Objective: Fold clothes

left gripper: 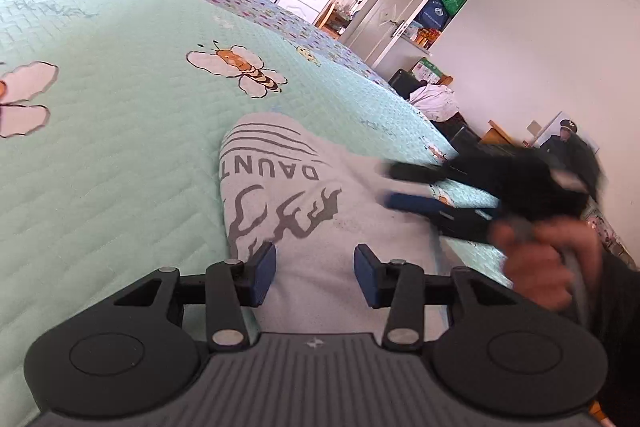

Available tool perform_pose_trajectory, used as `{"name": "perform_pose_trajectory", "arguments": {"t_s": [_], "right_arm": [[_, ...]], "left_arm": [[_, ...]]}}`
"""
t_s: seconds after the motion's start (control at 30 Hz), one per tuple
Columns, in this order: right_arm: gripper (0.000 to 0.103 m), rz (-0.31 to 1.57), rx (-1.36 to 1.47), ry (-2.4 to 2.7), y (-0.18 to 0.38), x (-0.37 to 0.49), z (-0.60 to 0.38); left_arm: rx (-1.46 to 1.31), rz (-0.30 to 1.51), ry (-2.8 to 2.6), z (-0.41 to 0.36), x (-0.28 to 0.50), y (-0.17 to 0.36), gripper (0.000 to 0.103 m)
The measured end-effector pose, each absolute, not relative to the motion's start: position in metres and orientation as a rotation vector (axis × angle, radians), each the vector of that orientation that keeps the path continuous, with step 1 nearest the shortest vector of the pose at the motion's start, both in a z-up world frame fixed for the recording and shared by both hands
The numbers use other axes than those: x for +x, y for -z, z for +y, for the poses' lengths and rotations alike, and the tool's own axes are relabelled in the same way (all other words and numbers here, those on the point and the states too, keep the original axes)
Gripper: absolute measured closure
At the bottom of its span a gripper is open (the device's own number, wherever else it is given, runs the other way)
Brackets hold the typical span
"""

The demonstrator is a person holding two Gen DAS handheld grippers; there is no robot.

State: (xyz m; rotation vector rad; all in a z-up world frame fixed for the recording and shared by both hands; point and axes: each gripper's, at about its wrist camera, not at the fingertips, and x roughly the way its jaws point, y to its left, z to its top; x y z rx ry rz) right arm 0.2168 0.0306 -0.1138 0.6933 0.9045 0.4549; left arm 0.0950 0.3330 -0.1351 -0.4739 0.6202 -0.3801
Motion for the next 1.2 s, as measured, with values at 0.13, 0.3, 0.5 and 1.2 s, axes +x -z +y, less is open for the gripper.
{"name": "perform_pose_trajectory", "arguments": {"t_s": [0.13,0.3,0.5,1.2], "right_arm": [[0.059,0.879,0.533,-0.442,0.107,0.145,0.011],[0.059,0.789,0.129,-0.397,0.117,0.064,0.02],[0.053,0.658,0.029,-0.378,0.1,0.035,0.021],[0.041,0.598,0.055,-0.403,0.108,0.009,0.019]], "left_arm": [[-0.333,0.588,0.394,0.312,0.07,0.114,0.05],[-0.12,0.657,0.405,0.269,0.034,0.122,0.05],[-0.053,0.606,0.35,0.253,0.015,0.1,0.048],[0.006,0.744,0.296,0.219,0.01,0.123,0.034]]}}
